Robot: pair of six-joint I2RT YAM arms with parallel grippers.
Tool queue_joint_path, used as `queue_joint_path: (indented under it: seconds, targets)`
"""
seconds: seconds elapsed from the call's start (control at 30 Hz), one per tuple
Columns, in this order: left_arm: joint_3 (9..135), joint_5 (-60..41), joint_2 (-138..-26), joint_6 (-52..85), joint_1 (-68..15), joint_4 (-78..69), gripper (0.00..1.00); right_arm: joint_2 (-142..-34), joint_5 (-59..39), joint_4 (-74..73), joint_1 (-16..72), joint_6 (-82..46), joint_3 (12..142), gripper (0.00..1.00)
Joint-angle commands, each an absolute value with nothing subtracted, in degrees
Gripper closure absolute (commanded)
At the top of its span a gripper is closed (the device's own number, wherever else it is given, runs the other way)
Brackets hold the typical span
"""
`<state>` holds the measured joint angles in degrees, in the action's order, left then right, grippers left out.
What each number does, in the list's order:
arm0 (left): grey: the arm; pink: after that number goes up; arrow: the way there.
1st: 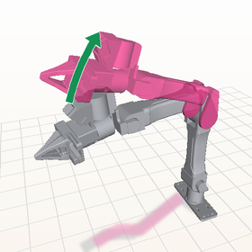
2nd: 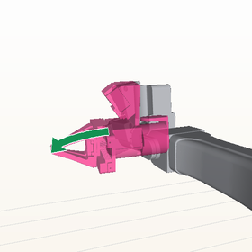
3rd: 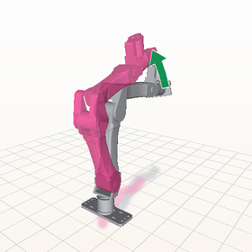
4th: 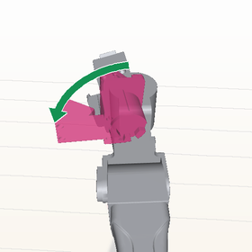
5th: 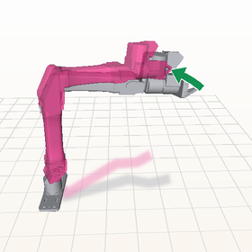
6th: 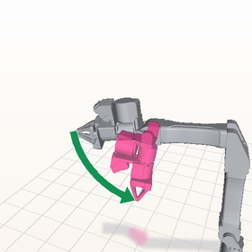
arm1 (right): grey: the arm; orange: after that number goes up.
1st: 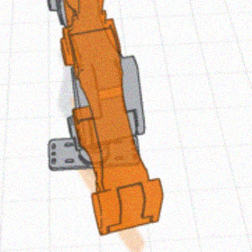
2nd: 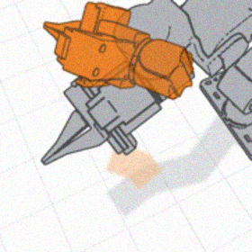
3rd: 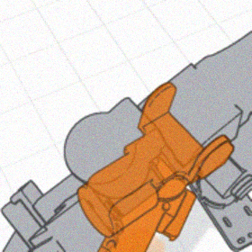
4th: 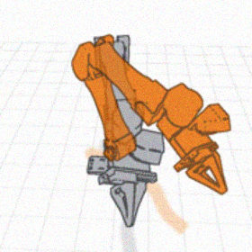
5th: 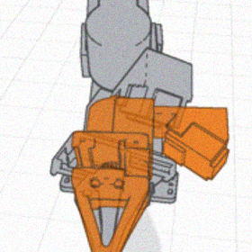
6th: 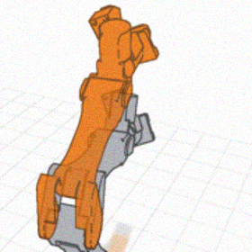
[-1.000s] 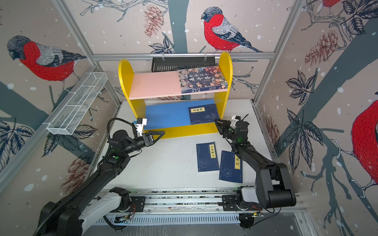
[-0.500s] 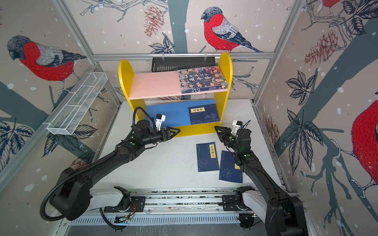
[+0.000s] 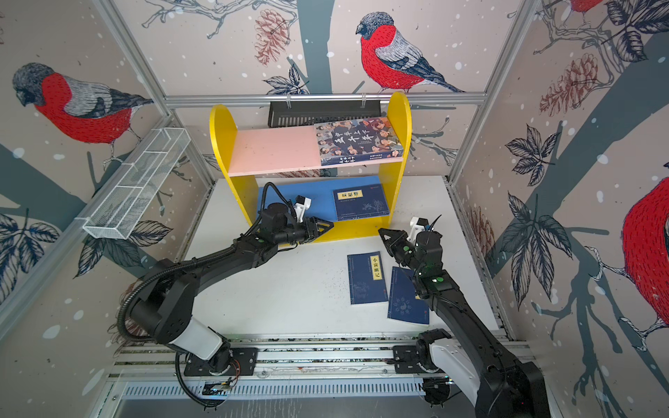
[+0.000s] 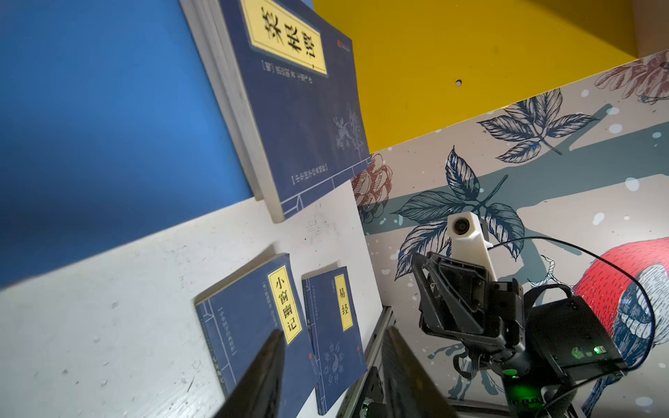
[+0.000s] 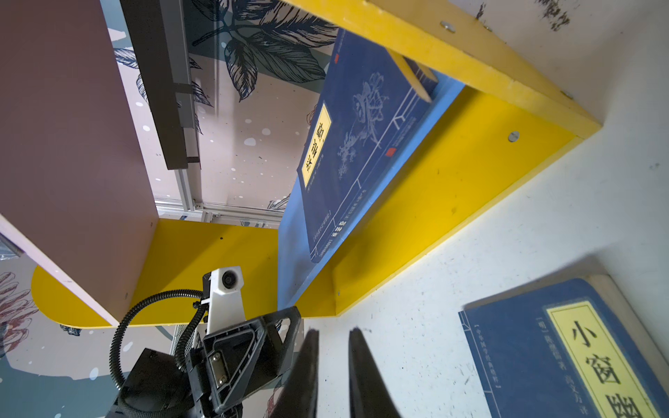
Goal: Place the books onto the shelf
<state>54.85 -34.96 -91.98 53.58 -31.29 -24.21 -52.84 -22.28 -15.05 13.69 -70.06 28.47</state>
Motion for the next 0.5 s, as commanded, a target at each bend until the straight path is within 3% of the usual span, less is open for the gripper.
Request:
queue_joint_path:
  seconds: [0.0,0.13,0.47]
  targets:
    - [56.62,-36.43,-93.77,54.5,-31.29,-30.08,0.66,-52.89,-20.87,-14.87,14.52,-68.55,29.35,0.82]
    - [56.87,-36.91,-95.91,54.58,-31.13,-31.49,0.77,-53.37,-20.57,-15.37,15.09,-68.47,29.56,0.83]
    - [61.99,-37.89,-100.41,51.69,-29.75,-30.95,0.9,-57.25,-20.84,-17.32,15.99,-67.64,30.14,0.84]
